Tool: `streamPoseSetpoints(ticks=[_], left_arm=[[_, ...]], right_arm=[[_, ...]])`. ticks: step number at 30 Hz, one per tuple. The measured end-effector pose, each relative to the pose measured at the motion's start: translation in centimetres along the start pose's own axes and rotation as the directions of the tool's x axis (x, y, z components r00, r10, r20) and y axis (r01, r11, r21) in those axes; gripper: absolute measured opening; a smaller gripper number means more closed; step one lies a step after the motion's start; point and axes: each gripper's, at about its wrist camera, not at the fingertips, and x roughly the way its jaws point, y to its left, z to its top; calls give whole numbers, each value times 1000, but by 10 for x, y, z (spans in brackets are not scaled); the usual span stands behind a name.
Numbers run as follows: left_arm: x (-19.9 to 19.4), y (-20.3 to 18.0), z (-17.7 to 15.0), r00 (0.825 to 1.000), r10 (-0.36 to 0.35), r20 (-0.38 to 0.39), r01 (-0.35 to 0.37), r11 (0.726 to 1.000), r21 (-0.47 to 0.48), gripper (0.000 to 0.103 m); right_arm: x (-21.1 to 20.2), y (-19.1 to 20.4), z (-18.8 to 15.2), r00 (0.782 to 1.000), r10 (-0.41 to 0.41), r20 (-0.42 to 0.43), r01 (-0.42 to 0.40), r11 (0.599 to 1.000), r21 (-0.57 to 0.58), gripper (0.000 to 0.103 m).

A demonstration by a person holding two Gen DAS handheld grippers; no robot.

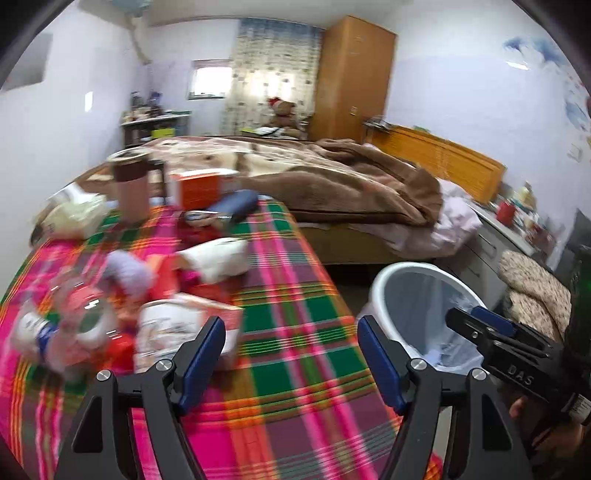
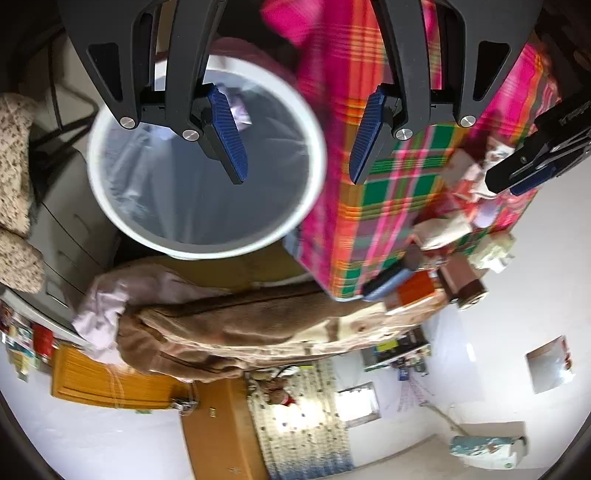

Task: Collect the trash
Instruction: 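Move both tools back toward the table trash, then grasp the patterned paper cup with the right gripper while the left gripper grasps the yogurt cup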

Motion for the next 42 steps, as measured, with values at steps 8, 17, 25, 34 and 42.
streamPoseSetpoints(ticks=[8,17,25,34,42], left_arm=[[-22,74,-8,991,136,7,-135,985,-111,79],[-33,146,-15,970,241,-26,-241,944,-226,79],[-31,189,-20,959,278,-54,-282,920,-274,79],[-11,220,-20,947,301,-113,-321,896,-308,79],[0,239,-21,936,315,-159,-351,879,-322,79]], right_arm=[[16,51,-5,995,95,-31,-97,993,-62,59],[31,97,-7,984,162,-76,-171,976,-137,59],[42,139,-14,969,208,-132,-231,954,-191,59],[60,167,-18,965,196,-174,-230,953,-200,59],[67,189,-22,961,191,-199,-234,946,-223,59]])
